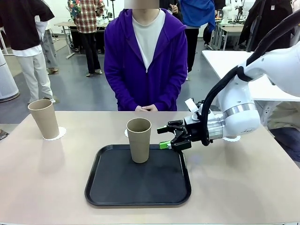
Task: Place coasters on the table and set cups on them.
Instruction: Take one Reusable plastic cup from the Flat Tray and place it on a coaster set by the human.
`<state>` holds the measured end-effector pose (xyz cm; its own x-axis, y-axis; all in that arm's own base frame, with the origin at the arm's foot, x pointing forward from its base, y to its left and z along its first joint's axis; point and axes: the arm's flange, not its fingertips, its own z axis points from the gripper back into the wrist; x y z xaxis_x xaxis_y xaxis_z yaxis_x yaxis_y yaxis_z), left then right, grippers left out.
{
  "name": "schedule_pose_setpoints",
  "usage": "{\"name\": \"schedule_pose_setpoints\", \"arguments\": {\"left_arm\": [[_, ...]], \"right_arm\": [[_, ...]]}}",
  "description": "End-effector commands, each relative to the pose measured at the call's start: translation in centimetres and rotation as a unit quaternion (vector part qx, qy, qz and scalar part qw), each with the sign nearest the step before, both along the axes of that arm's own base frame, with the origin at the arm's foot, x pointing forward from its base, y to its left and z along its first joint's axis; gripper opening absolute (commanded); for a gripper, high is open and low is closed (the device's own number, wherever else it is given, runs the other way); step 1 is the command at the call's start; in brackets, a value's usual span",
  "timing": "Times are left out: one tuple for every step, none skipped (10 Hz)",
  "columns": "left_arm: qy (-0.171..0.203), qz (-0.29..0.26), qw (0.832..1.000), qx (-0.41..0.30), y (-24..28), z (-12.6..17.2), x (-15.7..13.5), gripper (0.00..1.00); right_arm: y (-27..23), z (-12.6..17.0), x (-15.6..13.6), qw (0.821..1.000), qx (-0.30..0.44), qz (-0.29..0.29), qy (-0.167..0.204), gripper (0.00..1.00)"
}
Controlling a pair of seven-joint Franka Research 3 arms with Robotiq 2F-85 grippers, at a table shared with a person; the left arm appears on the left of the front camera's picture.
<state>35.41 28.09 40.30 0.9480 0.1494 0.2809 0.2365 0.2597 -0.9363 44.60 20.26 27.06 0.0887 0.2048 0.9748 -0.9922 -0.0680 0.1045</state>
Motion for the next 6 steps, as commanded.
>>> {"name": "schedule_pose_setpoints", "arguments": {"left_arm": [[-0.004,-0.001,1.000,0.000,0.1,0.1,-0.3,1.00],[-0.004,-0.001,1.000,0.000,0.1,0.1,-0.3,1.00],[-0.004,-0.001,1.000,0.000,0.1,0.1,-0.3,1.00],[-0.004,-0.001,1.000,0.000,0.1,0.1,-0.3,1.00],[-0.004,-0.001,1.000,0.000,0.1,0.1,-0.3,1.00],[-0.004,-0.001,1.000,0.000,0.1,0.1,-0.3,1.00]], "right_arm": [[1.6,-1.1,0.8,1.000,0.016,-0.017,0.011,1.00],[2.1,-1.7,1.0,1.000,0.014,-0.013,0.016,1.00],[2.3,-2.0,0.9,1.000,0.015,-0.006,0.027,1.00],[0.9,-1.3,0.5,1.000,0.007,-0.004,0.014,1.00],[0.9,-1.3,0.5,1.000,0.007,-0.004,0.014,1.00],[0.9,-1.3,0.5,1.000,0.007,-0.004,0.014,1.00]]}}
